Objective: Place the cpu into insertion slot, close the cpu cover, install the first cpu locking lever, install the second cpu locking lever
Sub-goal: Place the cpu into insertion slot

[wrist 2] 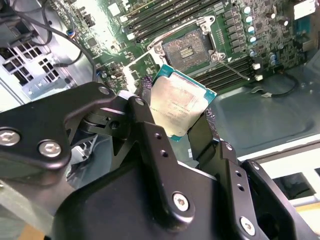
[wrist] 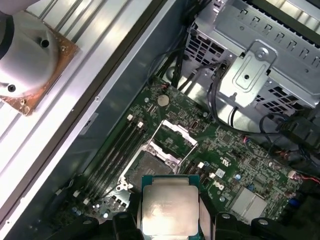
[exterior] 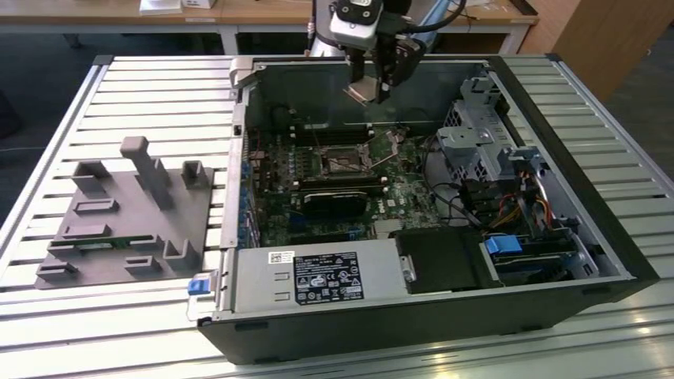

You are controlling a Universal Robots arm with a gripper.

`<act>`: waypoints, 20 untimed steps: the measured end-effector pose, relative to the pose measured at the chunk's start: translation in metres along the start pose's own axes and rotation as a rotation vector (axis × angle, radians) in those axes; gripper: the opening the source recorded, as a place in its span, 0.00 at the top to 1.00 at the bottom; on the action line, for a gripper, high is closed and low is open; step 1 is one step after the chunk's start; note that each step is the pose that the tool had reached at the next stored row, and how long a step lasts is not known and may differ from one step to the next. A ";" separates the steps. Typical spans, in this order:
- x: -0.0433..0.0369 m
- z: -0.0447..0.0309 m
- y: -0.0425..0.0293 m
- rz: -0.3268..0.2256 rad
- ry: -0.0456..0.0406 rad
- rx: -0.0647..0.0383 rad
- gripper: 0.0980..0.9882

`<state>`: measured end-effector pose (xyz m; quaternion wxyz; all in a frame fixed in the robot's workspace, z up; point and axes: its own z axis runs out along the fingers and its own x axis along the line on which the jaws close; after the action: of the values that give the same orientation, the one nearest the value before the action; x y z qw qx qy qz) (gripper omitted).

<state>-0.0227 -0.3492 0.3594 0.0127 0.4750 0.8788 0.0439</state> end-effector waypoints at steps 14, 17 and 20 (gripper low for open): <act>0.0000 0.0007 -0.0001 0.133 -0.0119 -0.003 0.50; 0.0000 0.0008 0.0000 0.164 -0.0148 -0.003 0.50; 0.0000 0.0010 -0.0001 0.196 -0.0176 -0.004 0.50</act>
<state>-0.0227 -0.3492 0.3584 0.0170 0.5589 0.8279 0.0425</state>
